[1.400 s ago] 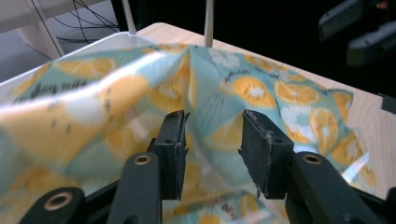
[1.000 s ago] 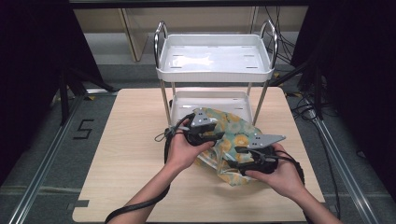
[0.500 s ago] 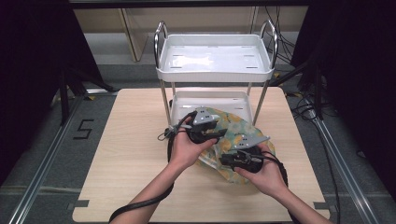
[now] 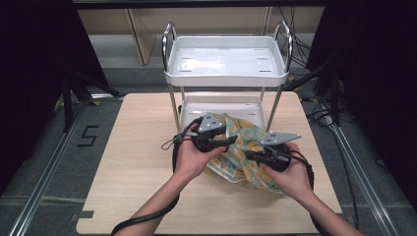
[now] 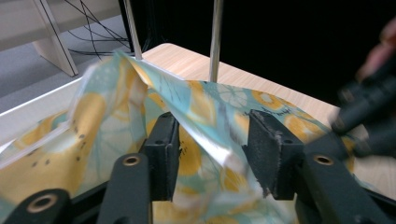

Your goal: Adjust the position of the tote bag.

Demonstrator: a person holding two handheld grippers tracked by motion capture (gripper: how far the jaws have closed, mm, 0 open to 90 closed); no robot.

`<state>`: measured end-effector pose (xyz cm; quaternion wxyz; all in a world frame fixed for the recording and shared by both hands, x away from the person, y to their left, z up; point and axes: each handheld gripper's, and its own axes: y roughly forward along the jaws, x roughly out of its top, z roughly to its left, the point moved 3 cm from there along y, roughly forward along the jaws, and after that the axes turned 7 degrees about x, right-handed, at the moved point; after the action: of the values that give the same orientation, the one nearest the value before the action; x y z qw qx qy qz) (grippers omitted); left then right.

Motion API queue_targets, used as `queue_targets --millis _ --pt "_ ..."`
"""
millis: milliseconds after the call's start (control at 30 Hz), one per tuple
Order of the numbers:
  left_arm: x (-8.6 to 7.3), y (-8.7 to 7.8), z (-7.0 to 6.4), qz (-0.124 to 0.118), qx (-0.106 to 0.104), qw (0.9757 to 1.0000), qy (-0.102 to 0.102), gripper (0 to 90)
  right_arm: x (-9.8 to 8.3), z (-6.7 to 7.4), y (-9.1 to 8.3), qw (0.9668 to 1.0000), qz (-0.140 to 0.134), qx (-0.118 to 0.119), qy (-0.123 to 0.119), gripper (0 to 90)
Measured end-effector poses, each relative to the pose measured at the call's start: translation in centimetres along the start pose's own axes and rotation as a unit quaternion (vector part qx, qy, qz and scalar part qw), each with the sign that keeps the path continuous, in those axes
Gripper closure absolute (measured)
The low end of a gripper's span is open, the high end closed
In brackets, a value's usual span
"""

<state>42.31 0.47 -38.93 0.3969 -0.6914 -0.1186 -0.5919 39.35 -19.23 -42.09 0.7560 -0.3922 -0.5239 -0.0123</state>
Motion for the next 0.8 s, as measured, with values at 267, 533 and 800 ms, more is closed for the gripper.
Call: queue_targets --millis 267,533,800 --pt "-2.3 -2.2 -0.7 0.021 -0.003 0.9998 -0.003 50.7 1.1 -3.4 -2.7 0.9974 -0.018 -0.065 0.026 90.0" --pt "-5.2 -2.0 0.1 0.068 0.020 0.9948 -0.073 46.6 1.4 -5.7 -3.7 0.9947 -0.023 -0.097 0.022 90.0" --pt "-5.4 0.4 0.2 0.056 0.001 0.9937 -0.097 38.9 1.5 -6.9 -4.0 0.9915 -0.034 -0.122 0.029 90.0"
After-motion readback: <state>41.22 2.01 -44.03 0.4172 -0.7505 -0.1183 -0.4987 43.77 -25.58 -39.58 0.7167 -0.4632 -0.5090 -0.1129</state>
